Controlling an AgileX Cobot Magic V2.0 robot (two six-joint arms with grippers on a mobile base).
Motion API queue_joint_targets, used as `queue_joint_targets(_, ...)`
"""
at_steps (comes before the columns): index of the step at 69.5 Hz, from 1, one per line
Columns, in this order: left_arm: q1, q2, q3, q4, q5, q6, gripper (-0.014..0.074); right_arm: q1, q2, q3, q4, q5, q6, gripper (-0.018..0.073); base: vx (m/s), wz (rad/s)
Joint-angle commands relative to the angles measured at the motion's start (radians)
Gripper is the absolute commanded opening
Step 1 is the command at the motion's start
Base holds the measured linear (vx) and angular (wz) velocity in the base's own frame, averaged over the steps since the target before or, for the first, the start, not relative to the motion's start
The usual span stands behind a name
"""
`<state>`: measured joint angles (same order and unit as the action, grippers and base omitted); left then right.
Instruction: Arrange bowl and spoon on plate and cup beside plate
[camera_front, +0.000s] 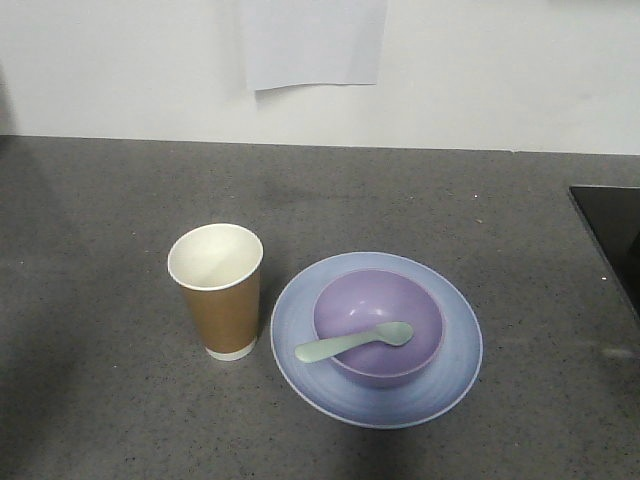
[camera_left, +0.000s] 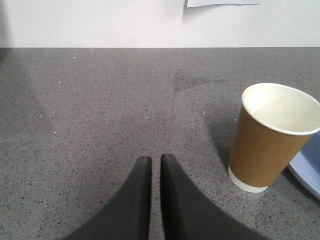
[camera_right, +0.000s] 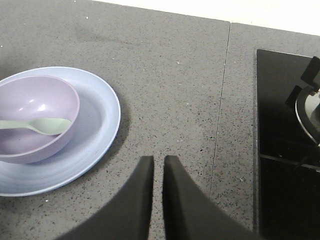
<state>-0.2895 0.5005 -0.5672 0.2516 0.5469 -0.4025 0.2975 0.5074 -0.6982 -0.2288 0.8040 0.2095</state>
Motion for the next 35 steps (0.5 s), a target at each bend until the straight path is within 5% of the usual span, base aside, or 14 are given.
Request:
queue_joint_targets(1,-0.005,0.007,-0.025,0.01,-0.075,-0.012,-0.0008,-0.005,0.005,-0.025,-0.02,-0.058,0.001,-0.0011,0.0,0.0)
queue_joint_targets(35,-0.005,0.007,-0.025,0.008,-0.073,-0.012,-0.0007,-0.005,0.005,-0.025,-0.018,-0.05,0.001,-0.0011,0.0,0.0)
